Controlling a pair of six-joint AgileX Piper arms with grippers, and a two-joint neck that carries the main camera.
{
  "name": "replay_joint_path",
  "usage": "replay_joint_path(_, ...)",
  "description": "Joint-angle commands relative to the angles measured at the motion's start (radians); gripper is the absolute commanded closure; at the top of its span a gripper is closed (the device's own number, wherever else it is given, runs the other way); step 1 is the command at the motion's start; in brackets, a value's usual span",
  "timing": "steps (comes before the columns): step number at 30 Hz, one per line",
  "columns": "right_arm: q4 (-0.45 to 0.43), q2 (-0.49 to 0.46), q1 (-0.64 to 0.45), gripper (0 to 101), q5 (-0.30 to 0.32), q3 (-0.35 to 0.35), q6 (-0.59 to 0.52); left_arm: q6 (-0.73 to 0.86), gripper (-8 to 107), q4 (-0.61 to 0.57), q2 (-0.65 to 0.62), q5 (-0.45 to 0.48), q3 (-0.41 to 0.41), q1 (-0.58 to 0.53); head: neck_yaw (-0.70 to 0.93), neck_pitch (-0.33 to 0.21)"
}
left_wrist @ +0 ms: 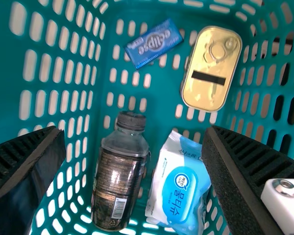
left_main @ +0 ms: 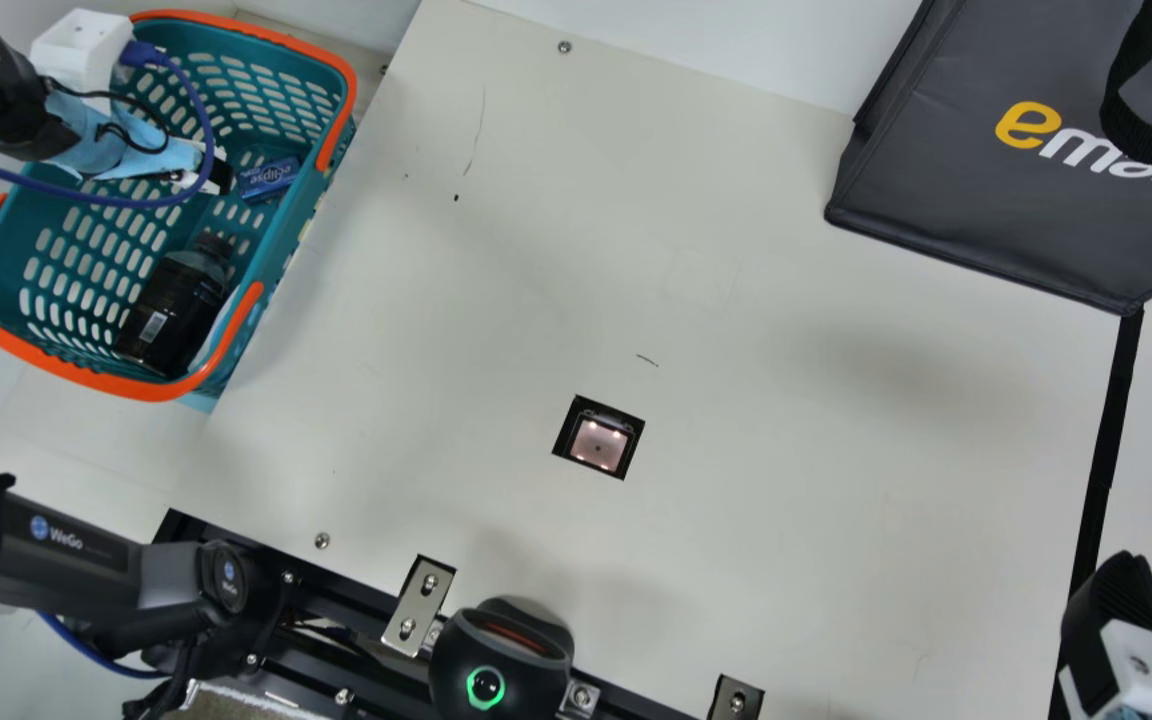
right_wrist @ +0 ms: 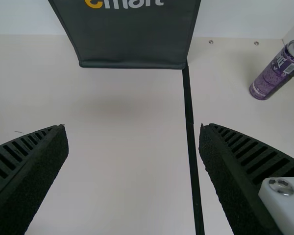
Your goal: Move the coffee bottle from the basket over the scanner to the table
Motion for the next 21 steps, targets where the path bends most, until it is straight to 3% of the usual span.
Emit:
replay_joint_path(1,0.000,0.000,0.000,6,0.000,0.000,0.000,0.008,9,0.010,0.012,-0.007,0.006,-0.004,0.002,-0.030)
replay_joint_path(12,0.000,0.000,0.000,6,0.000,0.000,0.000,0.108,9,0.081,0.093,-0.073,0.045,-0.032,0.002,-0.030)
replay_joint_path(21,0.000,0.000,0.000,6,0.000,0.000,0.000,0.197,9,0.108,0.168,-0.076,0.033,-0.042,0.002,-0.030)
